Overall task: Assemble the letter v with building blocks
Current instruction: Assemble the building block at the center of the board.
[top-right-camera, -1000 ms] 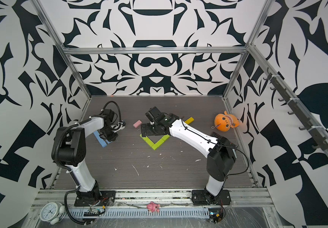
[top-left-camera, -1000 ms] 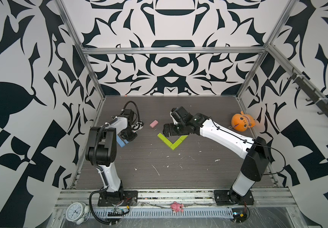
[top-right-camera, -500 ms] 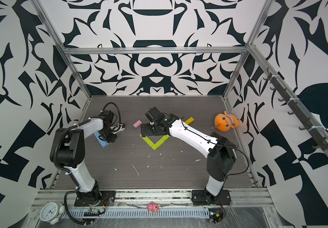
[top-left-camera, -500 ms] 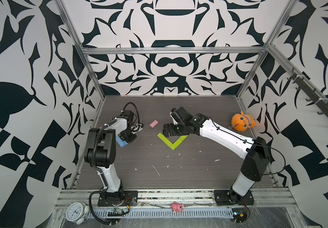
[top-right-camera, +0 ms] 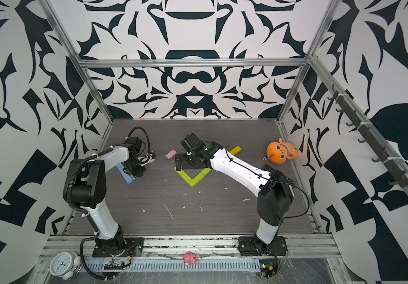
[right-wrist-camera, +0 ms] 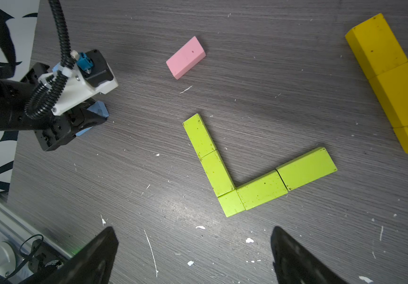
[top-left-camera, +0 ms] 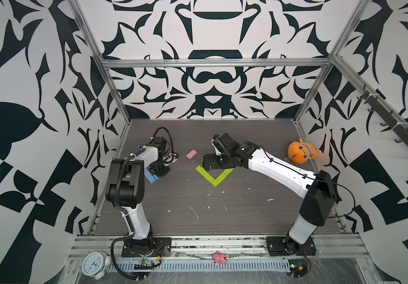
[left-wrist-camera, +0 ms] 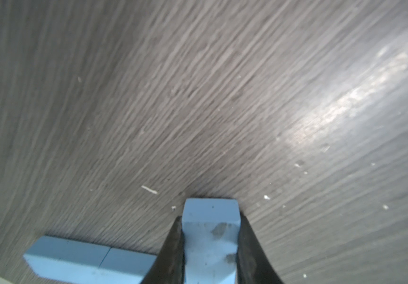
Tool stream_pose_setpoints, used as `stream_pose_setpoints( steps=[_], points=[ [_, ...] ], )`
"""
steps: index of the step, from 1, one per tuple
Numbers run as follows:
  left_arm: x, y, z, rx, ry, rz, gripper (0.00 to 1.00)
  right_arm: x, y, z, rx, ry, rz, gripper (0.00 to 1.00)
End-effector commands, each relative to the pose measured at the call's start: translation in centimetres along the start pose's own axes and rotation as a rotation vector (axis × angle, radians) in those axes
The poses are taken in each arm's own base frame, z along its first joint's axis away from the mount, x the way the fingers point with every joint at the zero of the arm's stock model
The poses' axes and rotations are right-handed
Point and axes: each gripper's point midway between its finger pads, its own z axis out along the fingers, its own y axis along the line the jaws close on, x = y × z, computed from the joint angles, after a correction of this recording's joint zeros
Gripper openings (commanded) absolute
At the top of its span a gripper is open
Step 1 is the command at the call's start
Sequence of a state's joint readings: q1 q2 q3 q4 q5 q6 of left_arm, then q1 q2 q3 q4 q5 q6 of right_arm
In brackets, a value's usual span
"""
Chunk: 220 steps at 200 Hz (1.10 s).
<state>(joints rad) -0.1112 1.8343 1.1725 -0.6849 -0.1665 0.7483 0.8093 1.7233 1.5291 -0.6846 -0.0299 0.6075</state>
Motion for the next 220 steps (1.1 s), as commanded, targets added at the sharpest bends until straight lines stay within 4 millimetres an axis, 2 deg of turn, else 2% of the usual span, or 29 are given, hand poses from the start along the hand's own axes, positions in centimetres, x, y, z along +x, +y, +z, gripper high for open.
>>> stream_pose_setpoints(
  steps=[1,66,126,152,163,187,220],
  points=[
    [0.37,-0.25,0.48,0.023,0.022,-0.004,0.16,-0.93,0.69,-1.28,-0.014,-0.044,0.009,0.99],
    [0.43,-0.3,0.63,0.023,0.024,-0.001,0.18,-0.84,0.57,-1.37,-0.012,-0.045,0.01,0.99],
    [0.49,-0.26,0.46,0.013,0.018,0.0,0.23,-0.87,0.59,-1.29,-0.012,-0.046,0.012,0.99],
    [0.38,-0.25,0.46,0.015,0.014,-0.003,0.3,-0.82,0.58,-1.17,-0.012,-0.044,0.012,0.99],
    [0.28,-0.14,0.39,0.01,0.009,-0.004,0.37,-0.77,0.54,-1.16,-0.011,-0.043,0.012,0.99],
    [0.17,-0.08,0.3,0.008,0.004,-0.008,0.45,-0.83,0.59,-1.12,-0.012,-0.044,0.012,0.99],
    [0.03,-0.02,0.15,0.006,-0.005,-0.009,0.48,-0.82,0.58,-1.09,-0.012,-0.043,0.012,0.99]
  ],
)
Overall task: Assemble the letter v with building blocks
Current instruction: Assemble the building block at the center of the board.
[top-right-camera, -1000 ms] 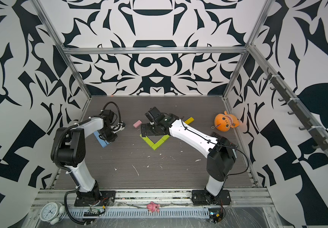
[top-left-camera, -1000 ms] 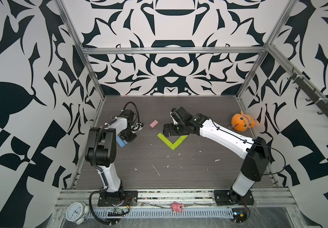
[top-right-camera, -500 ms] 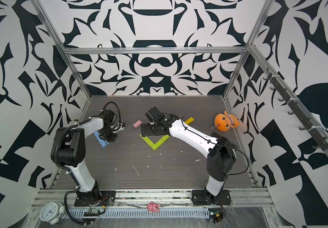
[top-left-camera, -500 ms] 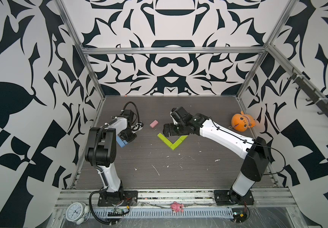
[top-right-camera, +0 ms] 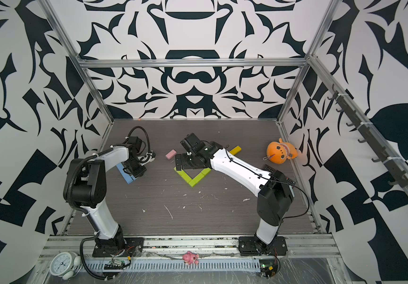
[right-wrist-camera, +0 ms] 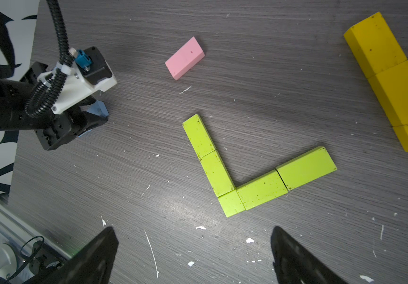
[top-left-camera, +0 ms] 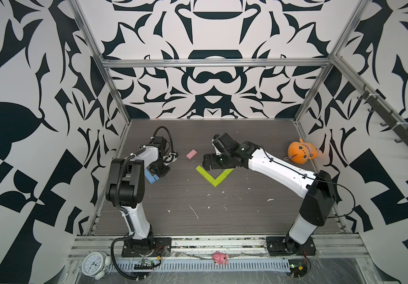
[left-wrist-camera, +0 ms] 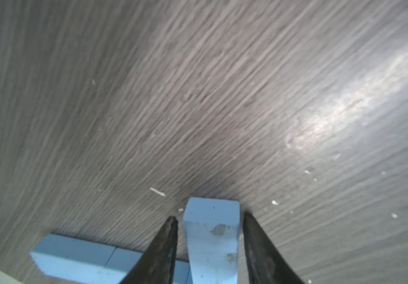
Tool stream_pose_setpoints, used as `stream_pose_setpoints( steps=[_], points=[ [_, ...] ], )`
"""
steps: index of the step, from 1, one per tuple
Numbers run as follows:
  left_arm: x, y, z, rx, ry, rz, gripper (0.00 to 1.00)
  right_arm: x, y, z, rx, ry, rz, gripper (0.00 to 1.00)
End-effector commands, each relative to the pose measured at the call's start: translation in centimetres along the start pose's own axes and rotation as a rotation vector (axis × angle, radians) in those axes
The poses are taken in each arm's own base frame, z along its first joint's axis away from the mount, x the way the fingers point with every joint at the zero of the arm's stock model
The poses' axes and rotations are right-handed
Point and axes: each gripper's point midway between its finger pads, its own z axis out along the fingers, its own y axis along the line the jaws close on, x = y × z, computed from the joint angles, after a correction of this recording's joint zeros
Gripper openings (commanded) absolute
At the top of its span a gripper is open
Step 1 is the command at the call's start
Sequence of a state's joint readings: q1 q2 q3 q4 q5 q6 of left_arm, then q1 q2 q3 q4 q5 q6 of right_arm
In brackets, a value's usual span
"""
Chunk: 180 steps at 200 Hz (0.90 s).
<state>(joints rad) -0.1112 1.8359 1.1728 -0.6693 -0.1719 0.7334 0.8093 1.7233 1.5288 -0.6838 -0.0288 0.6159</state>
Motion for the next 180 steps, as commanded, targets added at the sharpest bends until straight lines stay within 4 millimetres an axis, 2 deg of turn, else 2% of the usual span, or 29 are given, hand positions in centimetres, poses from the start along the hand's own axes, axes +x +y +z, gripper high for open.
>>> stream_pose_setpoints(
  steps=[1,180],
  points=[
    [0.2,-0.4,0.1,0.021,0.002,0.008,0.48,-0.8,0.6,-1.1,-0.012,-0.042,0.004,0.99],
    [1.0,0.4,-0.7,-0.055,0.051,0.026,0.55,-1.0,0.8,-1.3,-0.022,-0.047,0.005,0.99]
  ],
)
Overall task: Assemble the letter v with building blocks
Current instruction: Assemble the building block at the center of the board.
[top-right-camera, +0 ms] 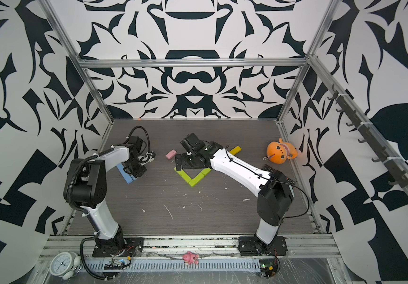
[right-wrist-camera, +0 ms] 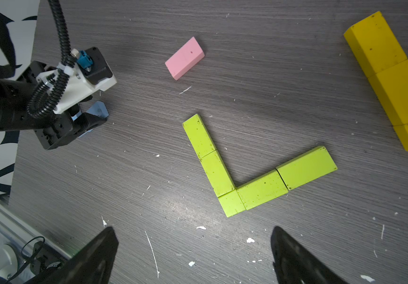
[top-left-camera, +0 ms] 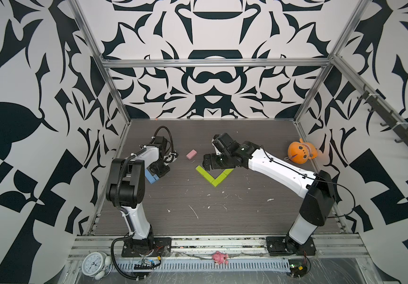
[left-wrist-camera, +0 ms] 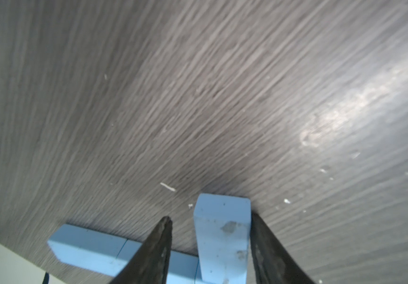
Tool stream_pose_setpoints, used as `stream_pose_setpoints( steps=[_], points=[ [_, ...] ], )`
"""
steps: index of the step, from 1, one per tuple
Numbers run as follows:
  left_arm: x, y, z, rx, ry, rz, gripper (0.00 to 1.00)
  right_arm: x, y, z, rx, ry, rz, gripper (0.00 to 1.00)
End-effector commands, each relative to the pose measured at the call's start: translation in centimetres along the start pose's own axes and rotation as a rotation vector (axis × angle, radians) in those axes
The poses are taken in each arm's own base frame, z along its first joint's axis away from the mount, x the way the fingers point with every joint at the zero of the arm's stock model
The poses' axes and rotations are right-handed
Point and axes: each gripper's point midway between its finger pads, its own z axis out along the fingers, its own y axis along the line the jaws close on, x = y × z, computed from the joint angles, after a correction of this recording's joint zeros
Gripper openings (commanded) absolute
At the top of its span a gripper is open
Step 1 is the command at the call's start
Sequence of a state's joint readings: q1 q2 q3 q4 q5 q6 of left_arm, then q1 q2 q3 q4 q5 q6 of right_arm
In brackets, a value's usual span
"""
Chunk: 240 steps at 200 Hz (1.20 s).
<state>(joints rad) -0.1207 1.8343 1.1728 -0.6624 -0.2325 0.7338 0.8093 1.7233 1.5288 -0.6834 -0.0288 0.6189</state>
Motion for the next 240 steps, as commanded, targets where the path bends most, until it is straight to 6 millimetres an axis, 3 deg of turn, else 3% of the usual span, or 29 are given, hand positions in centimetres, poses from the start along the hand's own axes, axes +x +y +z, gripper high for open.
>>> stream_pose_setpoints(
  steps=[1,132,137,145,149,152,155,198,219,240],
  points=[
    [0.7,-0.2,-0.6,-0.005,0.018,0.018,0.55,-0.9,0.8,-1.2,-0.021,-0.046,0.002,0.99],
    [-0.2,-1.4,-1.8,-0.002,-0.009,0.037,0.6,-0.9,0.8,-1.4,-0.024,-0.052,0.008,0.99],
    [-0.6,-1.4,-2.2,0.001,-0.024,0.028,0.62,-1.0,0.8,-1.5,-0.023,-0.054,0.007,0.99],
    [-1.2,-1.5,-3.1,0.002,-0.047,0.016,0.73,-1.0,0.8,-1.5,-0.025,-0.056,0.008,0.99],
    [-1.6,-1.4,-3.6,0.0,-0.061,0.009,0.82,-1.1,0.9,-1.6,-0.031,-0.058,0.006,0.99],
    [-1.9,-1.4,-3.9,-0.001,-0.067,0.009,0.96,-1.1,1.0,-1.6,-0.034,-0.058,0.002,0.99],
    [-2.2,-1.2,-4.3,-0.007,-0.075,0.005,1.0,-1.1,1.0,-1.7,-0.034,-0.059,-0.002,0.99],
    [-7.4,2.1,-10.5,-0.135,-0.249,-0.129,0.99,-3.3,-1.2,-4.1,0.041,-0.113,-0.058,0.99],
    [-10.2,3.9,-14.2,-0.167,-0.408,-0.251,0.99,-4.8,-4.0,-6.1,0.09,-0.152,-0.039,0.99],
    [-13.1,4.6,-17.6,-0.161,-0.556,-0.258,1.0,-5.9,-7.0,-8.0,0.153,-0.185,-0.021,0.99]
  ],
)
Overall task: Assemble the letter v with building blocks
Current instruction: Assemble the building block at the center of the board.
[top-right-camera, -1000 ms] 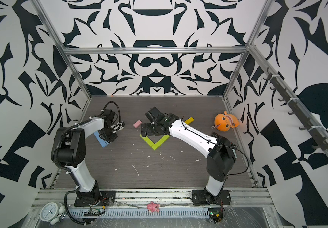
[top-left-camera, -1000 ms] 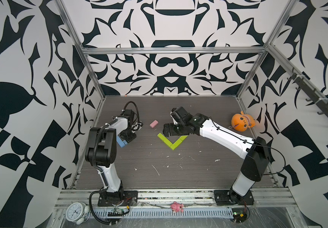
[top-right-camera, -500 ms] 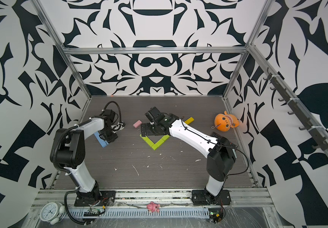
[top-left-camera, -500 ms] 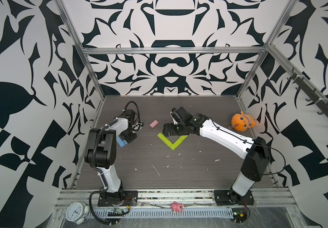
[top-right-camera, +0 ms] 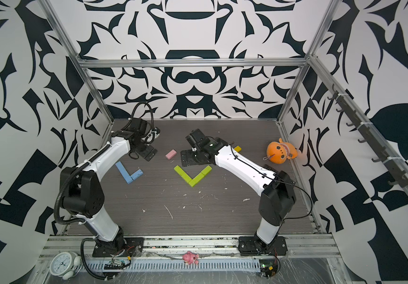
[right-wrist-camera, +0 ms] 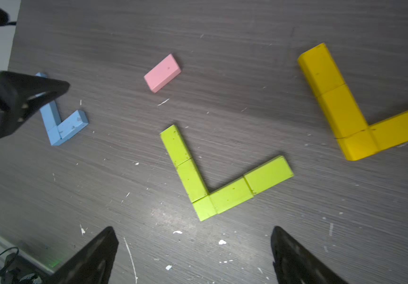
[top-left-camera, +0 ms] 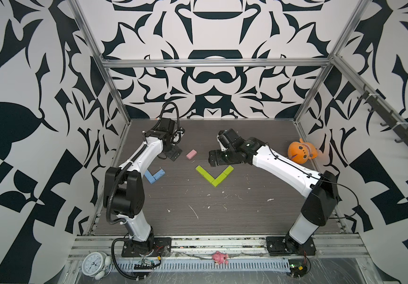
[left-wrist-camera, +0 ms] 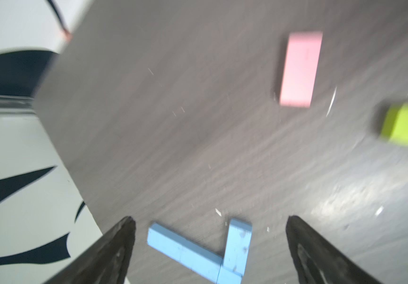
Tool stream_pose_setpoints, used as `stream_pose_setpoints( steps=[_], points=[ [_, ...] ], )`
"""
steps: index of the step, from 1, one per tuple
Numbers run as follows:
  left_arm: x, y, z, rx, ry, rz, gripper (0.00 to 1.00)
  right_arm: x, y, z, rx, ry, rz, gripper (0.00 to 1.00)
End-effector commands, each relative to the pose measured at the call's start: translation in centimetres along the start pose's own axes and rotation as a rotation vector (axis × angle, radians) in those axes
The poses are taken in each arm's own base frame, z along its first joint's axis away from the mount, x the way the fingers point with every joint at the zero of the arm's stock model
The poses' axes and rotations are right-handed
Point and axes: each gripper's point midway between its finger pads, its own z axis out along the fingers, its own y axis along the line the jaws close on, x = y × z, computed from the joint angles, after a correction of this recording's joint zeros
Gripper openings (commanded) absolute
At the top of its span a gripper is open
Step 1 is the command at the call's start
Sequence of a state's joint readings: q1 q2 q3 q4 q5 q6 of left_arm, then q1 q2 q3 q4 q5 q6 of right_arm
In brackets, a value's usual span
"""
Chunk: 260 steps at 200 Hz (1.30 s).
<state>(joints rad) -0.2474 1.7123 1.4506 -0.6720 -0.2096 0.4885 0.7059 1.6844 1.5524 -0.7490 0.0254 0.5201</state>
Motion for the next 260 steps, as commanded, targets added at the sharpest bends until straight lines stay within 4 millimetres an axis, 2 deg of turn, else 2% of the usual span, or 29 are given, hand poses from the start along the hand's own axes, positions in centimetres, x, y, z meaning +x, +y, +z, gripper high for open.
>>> stream_pose_setpoints(
  steps=[1,25,41,55,72,93,110,130,166,189,218,260],
  points=[
    [-4.8,0.9,-3.1,0.014,-0.183,-0.098,1.0,-3.3,-3.1,-5.3,0.061,-0.128,-0.004,0.99],
    [-9.1,1.2,-4.6,0.041,-0.292,-0.111,0.99,-3.8,-5.7,-6.6,0.101,-0.155,0.028,0.99],
    [-11.0,1.1,-4.7,0.093,-0.331,-0.133,1.0,-3.8,-6.9,-7.1,0.12,-0.166,0.045,0.99],
    [-11.8,0.7,-3.9,0.131,-0.332,-0.15,0.99,-3.6,-7.6,-7.4,0.132,-0.17,0.057,0.99],
    [-12.0,1.5,-2.6,0.109,-0.283,-0.22,0.99,-3.4,-8.4,-7.7,0.15,-0.175,0.065,0.99],
    [-12.2,0.6,-0.8,0.145,-0.222,-0.175,0.99,-3.1,-9.3,-7.9,0.163,-0.177,0.077,0.99],
    [-12.0,-0.5,1.0,0.184,-0.157,-0.206,0.99,-2.9,-9.9,-8.1,0.169,-0.179,0.087,0.99],
    [-10.4,-2.8,3.7,0.223,-0.023,-0.241,0.99,-2.9,-10.3,-8.1,0.17,-0.184,0.095,0.99],
    [-8.6,-9.0,7.6,0.269,0.132,-0.155,0.99,-2.6,-10.3,-7.3,0.158,-0.171,0.099,0.99],
    [-7.6,-11.3,9.4,0.311,0.192,-0.141,0.99,-2.3,-10.5,-6.9,0.157,-0.164,0.105,0.99],
    [-6.1,-11.9,10.5,0.326,0.264,-0.125,0.94,-2.0,-10.8,-6.7,0.16,-0.162,0.111,0.99],
    [-3.5,-9.9,11.4,0.293,0.297,-0.144,0.94,-1.9,-10.5,-6.1,0.135,-0.157,0.126,0.99]
  ],
)
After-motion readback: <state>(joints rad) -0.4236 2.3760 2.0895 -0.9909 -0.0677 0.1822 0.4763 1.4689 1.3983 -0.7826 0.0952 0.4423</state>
